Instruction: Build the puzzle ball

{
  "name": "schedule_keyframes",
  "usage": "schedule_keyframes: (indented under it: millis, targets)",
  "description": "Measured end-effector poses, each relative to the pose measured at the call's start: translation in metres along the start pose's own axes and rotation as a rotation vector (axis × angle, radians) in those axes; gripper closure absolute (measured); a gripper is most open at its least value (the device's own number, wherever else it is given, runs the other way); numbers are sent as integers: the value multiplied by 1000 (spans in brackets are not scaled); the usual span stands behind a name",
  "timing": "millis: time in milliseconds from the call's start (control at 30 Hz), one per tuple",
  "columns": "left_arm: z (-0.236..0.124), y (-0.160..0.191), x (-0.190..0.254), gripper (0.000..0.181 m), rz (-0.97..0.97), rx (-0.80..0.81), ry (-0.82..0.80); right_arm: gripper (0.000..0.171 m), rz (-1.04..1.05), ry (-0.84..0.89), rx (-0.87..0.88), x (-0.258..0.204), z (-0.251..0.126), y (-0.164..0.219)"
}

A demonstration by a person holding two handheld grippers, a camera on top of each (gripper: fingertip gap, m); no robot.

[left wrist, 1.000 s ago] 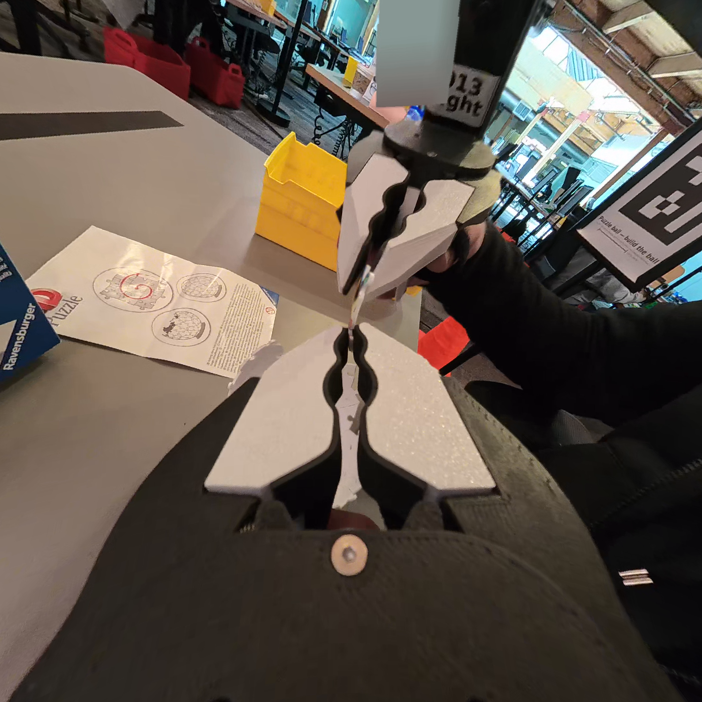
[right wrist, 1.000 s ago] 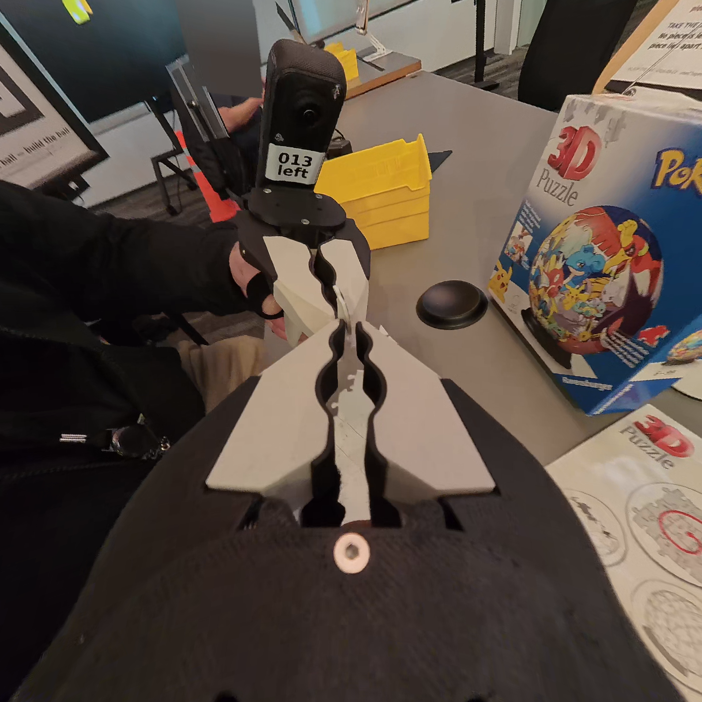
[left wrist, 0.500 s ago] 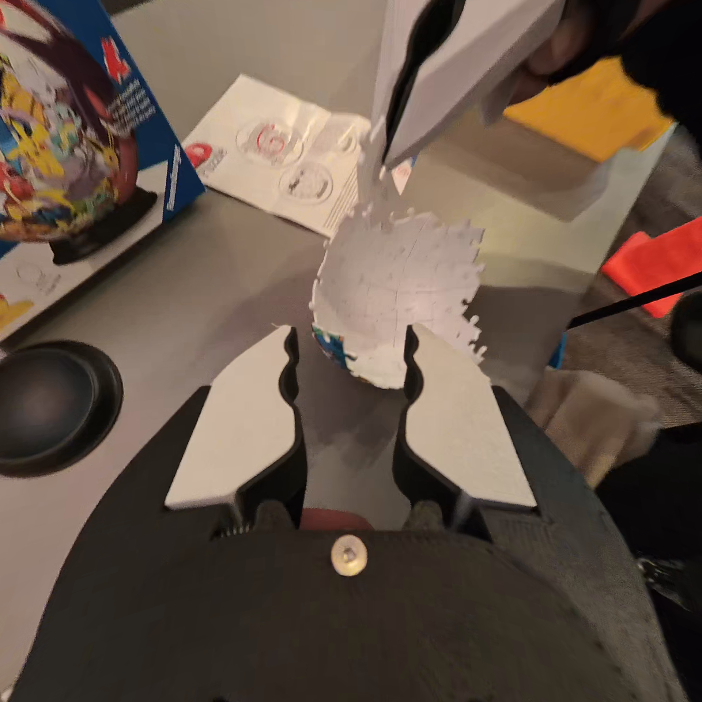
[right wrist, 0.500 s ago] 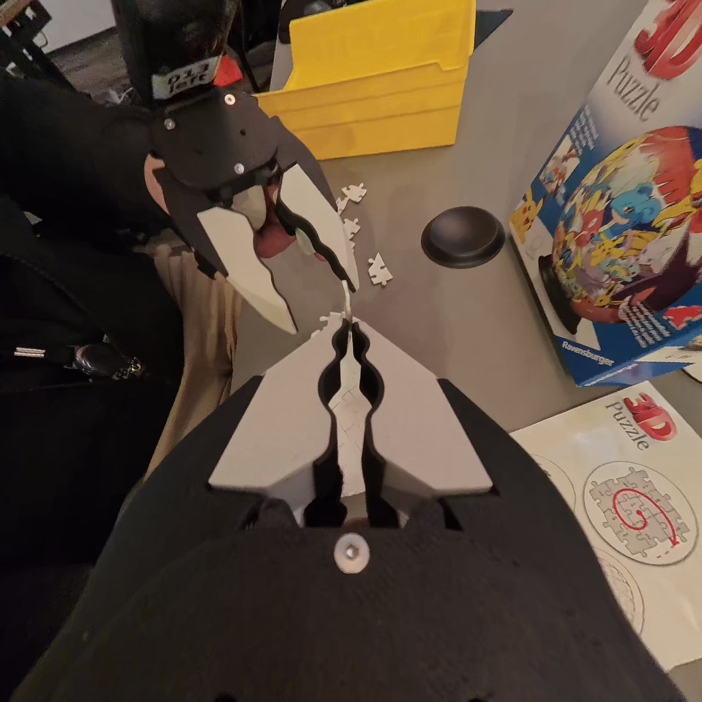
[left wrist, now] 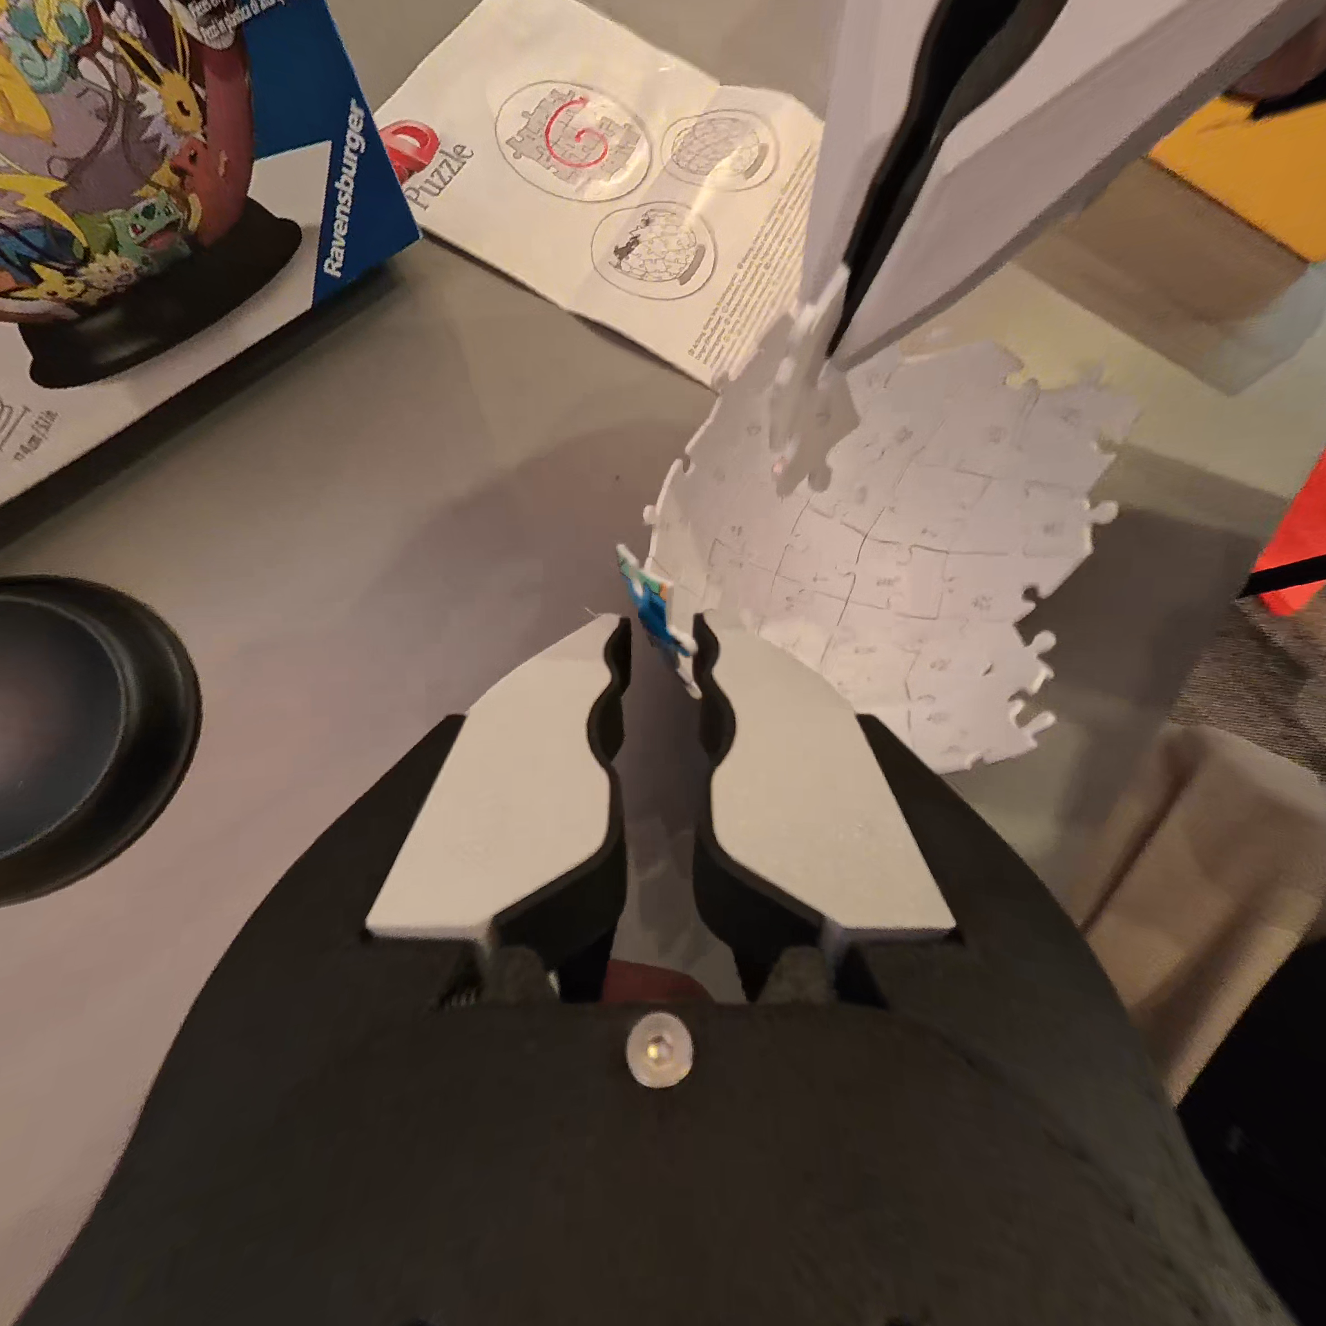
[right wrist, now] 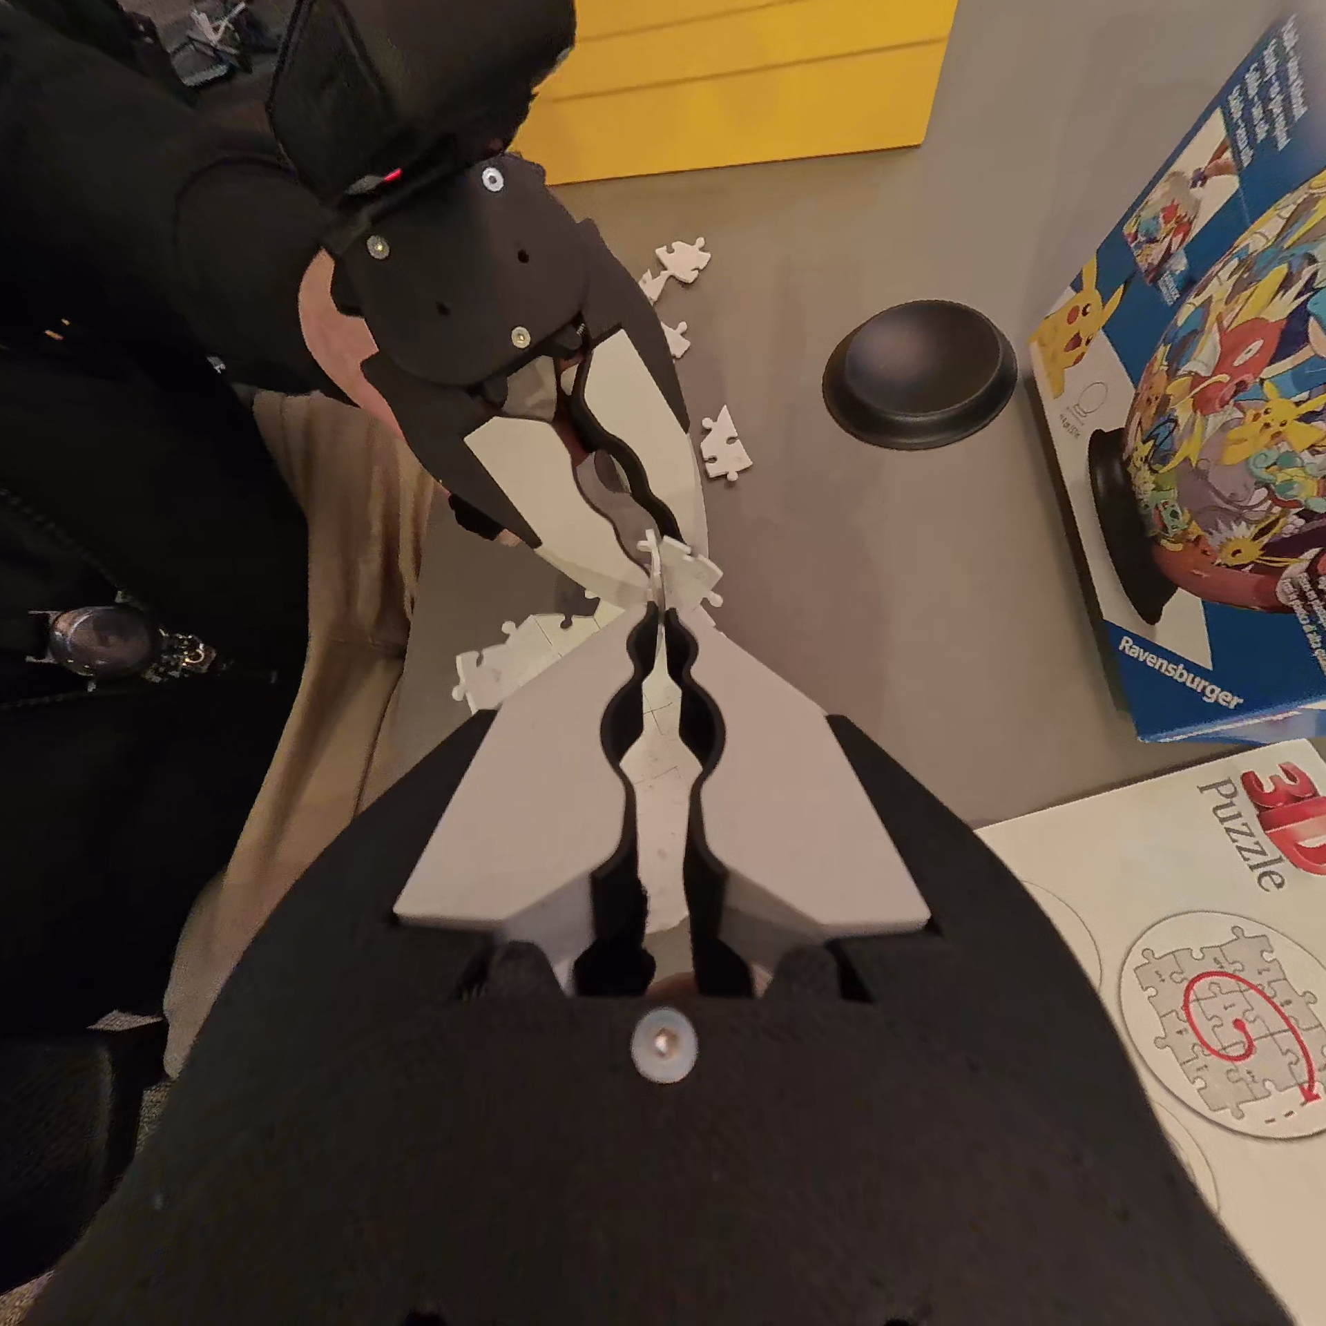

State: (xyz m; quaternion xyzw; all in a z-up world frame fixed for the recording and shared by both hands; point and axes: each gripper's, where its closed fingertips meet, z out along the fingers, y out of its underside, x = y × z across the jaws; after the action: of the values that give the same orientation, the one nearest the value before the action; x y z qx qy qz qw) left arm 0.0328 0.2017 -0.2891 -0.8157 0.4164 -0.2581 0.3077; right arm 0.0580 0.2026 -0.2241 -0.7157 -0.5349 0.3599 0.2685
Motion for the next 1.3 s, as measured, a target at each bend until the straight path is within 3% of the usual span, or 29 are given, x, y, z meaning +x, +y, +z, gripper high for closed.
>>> schedule_keyframes:
  millis: [600,1300]
  targets:
    - [25,-7,-6,177,-94,-19,260,171,7,-14,-10,35,15,28]
    - [35,-9,-9,179,-185,-19,339,171,159,-12,145,47,26,45]
